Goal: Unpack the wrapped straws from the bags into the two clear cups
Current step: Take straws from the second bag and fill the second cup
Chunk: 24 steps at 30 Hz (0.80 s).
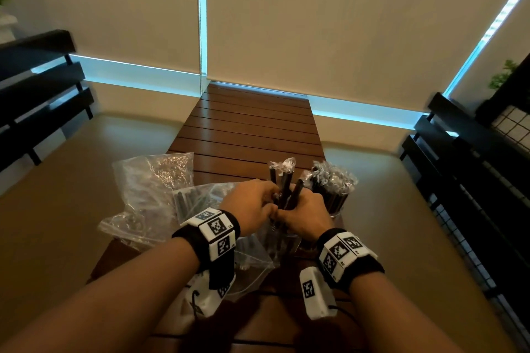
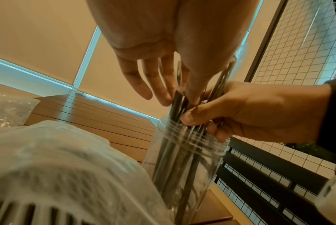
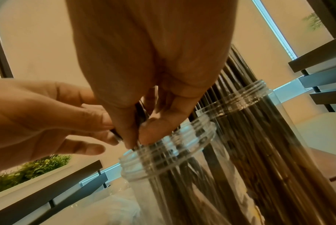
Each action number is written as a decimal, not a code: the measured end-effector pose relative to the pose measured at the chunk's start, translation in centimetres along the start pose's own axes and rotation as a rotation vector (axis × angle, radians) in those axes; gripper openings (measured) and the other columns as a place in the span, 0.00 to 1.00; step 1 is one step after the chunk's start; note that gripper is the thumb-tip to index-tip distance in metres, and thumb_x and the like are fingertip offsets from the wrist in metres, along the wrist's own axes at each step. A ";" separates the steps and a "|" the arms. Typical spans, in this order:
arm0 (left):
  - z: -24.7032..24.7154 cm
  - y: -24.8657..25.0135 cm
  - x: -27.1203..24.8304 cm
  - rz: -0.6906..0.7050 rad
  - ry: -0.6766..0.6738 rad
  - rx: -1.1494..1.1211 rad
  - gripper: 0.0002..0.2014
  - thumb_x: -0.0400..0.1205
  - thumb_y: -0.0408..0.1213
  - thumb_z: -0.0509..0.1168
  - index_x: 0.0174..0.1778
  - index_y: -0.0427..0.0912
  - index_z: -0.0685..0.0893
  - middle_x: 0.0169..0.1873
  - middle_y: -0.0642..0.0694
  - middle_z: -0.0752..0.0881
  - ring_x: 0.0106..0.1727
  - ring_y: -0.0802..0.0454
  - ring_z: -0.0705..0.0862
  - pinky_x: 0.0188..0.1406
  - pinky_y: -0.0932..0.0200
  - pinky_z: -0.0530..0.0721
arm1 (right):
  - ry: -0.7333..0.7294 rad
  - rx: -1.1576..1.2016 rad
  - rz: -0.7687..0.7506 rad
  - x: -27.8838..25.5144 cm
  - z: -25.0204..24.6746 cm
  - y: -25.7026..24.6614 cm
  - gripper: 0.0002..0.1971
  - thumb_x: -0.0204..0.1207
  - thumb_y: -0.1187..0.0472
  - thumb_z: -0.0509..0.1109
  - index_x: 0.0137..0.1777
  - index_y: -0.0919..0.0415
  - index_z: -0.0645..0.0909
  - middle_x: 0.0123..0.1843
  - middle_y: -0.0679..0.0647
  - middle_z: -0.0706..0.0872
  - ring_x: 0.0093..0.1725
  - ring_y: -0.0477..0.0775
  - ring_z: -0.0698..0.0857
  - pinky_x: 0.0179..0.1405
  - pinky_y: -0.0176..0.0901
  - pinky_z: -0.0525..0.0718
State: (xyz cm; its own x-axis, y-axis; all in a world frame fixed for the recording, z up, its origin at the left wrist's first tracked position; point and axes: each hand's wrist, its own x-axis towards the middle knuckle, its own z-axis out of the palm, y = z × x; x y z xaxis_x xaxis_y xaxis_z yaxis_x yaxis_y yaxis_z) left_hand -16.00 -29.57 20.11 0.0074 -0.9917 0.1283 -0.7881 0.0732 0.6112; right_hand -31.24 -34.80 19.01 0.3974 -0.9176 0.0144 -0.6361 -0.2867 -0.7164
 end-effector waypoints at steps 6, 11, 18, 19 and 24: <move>0.4 0.3 0.6 -0.060 0.060 0.038 0.05 0.80 0.46 0.68 0.50 0.54 0.85 0.42 0.57 0.83 0.44 0.55 0.83 0.49 0.48 0.85 | -0.044 -0.082 0.009 -0.1 -0.3 -0.1 0.19 0.64 0.54 0.80 0.52 0.45 0.76 0.43 0.43 0.86 0.41 0.41 0.85 0.40 0.36 0.86; 0.1 0.0 0.7 -0.057 0.196 -0.020 0.10 0.75 0.43 0.73 0.50 0.53 0.81 0.47 0.55 0.82 0.43 0.59 0.82 0.46 0.57 0.85 | 0.090 -0.045 -0.115 -0.3 -0.7 -0.8 0.32 0.62 0.46 0.78 0.66 0.42 0.69 0.53 0.43 0.84 0.48 0.43 0.85 0.49 0.49 0.89; -0.3 -1.3 0.7 -0.177 0.075 -0.045 0.24 0.69 0.46 0.79 0.53 0.48 0.74 0.43 0.53 0.81 0.41 0.57 0.80 0.38 0.61 0.81 | 0.281 -0.211 -0.287 -0.6 -0.9 -2.6 0.29 0.79 0.45 0.65 0.79 0.42 0.61 0.67 0.45 0.70 0.47 0.47 0.82 0.42 0.44 0.83; 0.1 -1.5 0.6 -0.187 0.031 -0.024 0.22 0.70 0.47 0.78 0.52 0.47 0.75 0.41 0.53 0.82 0.40 0.57 0.81 0.39 0.60 0.81 | 0.252 -0.267 -0.283 -0.3 -0.8 -2.7 0.25 0.82 0.45 0.60 0.78 0.42 0.63 0.68 0.45 0.70 0.48 0.48 0.83 0.43 0.47 0.83; 1.6 -2.0 0.6 -0.199 -0.041 0.037 0.11 0.76 0.49 0.69 0.44 0.46 0.83 0.36 0.50 0.86 0.38 0.53 0.85 0.42 0.51 0.88 | 0.194 -0.607 -0.249 0.2 0.3 -2.5 0.19 0.86 0.44 0.49 0.59 0.48 0.80 0.59 0.46 0.80 0.56 0.52 0.79 0.41 0.46 0.77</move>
State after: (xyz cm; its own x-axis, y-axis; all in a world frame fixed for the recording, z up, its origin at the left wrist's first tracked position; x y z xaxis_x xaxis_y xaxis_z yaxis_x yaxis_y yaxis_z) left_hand -15.39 -30.45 17.68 0.1409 -0.9897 -0.0242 -0.7957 -0.1278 0.5920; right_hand -29.40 -34.24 20.61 0.4903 -0.8205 0.2940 -0.8217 -0.5476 -0.1580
